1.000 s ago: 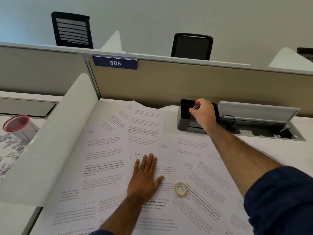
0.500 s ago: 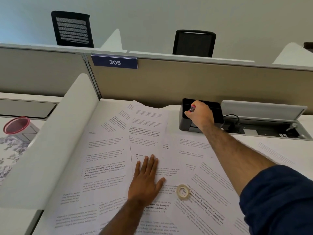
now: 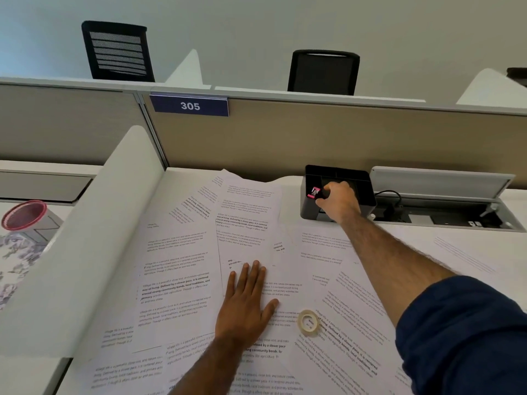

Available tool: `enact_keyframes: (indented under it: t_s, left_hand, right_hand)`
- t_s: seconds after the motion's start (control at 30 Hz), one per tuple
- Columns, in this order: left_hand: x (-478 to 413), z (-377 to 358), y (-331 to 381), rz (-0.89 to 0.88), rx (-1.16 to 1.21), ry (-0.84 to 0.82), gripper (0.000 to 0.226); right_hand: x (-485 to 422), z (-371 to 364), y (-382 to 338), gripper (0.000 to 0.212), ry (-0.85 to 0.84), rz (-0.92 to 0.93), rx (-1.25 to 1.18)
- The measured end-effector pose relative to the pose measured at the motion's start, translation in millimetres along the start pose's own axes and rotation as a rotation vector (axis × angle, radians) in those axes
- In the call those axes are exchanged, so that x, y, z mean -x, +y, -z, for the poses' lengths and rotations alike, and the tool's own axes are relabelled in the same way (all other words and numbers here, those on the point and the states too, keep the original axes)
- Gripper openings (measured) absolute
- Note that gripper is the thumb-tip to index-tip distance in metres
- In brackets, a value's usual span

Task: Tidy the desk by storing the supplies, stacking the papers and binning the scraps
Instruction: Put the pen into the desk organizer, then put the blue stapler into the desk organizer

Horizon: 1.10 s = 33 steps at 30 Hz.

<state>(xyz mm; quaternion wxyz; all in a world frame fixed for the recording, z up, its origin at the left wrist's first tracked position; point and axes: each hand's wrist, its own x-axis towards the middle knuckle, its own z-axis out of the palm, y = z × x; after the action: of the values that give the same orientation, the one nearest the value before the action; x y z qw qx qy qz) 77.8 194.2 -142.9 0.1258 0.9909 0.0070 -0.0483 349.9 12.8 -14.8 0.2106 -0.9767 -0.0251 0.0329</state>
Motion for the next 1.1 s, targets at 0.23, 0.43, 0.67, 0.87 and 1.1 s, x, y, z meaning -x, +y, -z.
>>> enact_keyframes:
  t_s: [0.23,0.43,0.67,0.87,1.1]
  left_hand:
    - [1.2,1.6,-1.2,0.0,0.006,-0.052,0.082]
    - [0.9,4.3,-1.6,0.005,0.042,-0.09,0.099]
    - [9.5,20.3,19.6,0.025,0.077,-0.094,0.105]
    - [26.3,23.3,85.8,-0.1,0.093,-0.072,0.099]
    - [39.7,-0.4,187.5,-0.251,0.056,-0.093,0.091]
  right_hand:
    - [55.9,7.1,31.3,0.028,0.149,0.056,-0.019]
    - [149.1,-5.5,65.1,0.04,0.08,-0.013,0.051]
    - [242.3,-11.1,111.2,0.042,-0.013,-0.057,0.128]
    - [286.8,2.7,150.5,0.043,-0.013,-0.115,0.133]
    - [306.3,33.6,213.3,0.04,0.026,-0.15,0.1]
